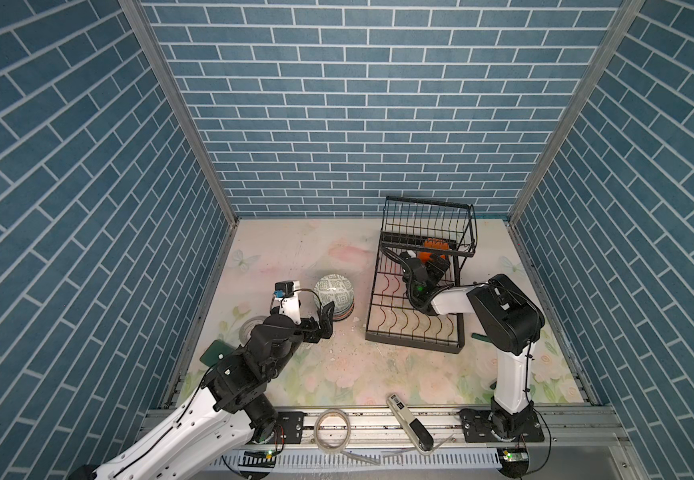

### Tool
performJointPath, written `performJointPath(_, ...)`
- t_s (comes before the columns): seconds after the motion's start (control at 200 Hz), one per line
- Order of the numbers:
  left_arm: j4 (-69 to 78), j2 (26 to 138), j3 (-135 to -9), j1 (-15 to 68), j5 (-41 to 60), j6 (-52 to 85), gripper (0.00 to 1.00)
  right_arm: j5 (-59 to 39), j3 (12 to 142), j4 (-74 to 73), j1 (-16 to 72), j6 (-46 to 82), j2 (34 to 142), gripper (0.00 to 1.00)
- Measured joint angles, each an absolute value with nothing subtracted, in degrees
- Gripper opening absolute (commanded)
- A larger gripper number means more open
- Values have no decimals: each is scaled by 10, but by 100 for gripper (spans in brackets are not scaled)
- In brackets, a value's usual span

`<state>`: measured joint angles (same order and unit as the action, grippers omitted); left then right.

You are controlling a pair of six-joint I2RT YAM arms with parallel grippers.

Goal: Load the bowls into the dish rack
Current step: 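Lower the orange bowl into the rack slots with the right gripper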

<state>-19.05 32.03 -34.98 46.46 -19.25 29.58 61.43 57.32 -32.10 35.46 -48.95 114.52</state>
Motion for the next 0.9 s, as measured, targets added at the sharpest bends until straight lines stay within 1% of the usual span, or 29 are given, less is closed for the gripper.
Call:
performJointPath(0.16, -191, 317, -347, 465, -194, 296, 100, 617, 573, -294, 356, -474, 1143, 95)
performJointPath(0.6, -196, 309, -345, 465, -202, 302, 100, 603, 574, -66, 360, -301, 1086, 96)
performJointPath(0.9, -201, 310, -344, 465, -207, 303, 100, 580, 574, 33, 374, -212, 1058, 95)
